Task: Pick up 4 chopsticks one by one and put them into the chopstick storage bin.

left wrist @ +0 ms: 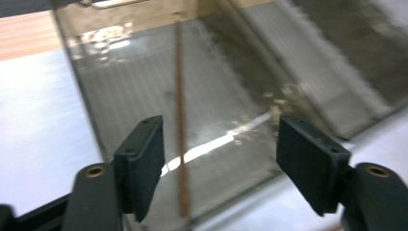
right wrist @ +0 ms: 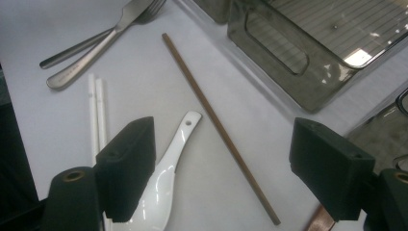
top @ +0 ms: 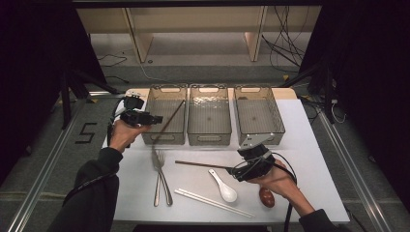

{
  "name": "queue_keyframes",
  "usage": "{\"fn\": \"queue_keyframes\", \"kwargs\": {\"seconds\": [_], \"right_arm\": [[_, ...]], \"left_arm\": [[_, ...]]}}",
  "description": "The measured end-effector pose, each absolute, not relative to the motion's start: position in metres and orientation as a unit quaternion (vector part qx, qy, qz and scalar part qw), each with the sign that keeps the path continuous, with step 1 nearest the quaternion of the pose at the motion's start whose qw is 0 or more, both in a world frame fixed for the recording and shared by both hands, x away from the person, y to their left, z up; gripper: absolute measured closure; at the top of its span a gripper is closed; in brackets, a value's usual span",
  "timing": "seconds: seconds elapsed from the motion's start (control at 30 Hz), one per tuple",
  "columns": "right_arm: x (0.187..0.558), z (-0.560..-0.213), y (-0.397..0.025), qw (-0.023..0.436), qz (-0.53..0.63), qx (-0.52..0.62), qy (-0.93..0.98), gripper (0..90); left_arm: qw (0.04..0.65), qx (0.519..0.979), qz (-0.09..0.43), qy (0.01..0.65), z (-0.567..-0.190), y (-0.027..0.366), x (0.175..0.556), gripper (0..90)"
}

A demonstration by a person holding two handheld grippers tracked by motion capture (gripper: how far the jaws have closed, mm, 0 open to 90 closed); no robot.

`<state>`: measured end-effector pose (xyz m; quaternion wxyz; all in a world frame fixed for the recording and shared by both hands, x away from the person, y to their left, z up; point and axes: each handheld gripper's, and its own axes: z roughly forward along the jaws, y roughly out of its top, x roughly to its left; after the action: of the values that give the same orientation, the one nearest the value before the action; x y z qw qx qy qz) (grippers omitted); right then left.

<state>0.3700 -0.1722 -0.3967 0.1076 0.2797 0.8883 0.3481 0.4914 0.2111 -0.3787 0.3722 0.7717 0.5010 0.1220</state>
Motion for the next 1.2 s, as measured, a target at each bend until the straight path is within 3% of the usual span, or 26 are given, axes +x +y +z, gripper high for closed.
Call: {"fn": "queue_keyframes", "kwargs": {"seconds": [0.2,0.47,0.77,1.2], "right_arm": [[0.388,-0.398,-0.166,0.099,0.299,0.264,0.911,27.0],[0.406,-0.406,-0.152,0.091,0.233,0.242,0.937,33.3],[0.421,-0.418,-0.138,0.076,0.180,0.226,0.954,39.7],[0.434,-0.436,-0.115,0.047,0.117,0.196,0.972,56.7]], "left_arm": [[0.404,0.788,0.098,0.455,-0.365,0.207,0.458,22.5],[0.418,0.797,0.111,0.422,-0.361,0.202,0.418,17.8],[0.446,0.797,0.111,0.393,-0.373,0.199,0.376,15.6],[0.458,0.798,0.101,0.377,-0.387,0.191,0.349,15.6]]}}
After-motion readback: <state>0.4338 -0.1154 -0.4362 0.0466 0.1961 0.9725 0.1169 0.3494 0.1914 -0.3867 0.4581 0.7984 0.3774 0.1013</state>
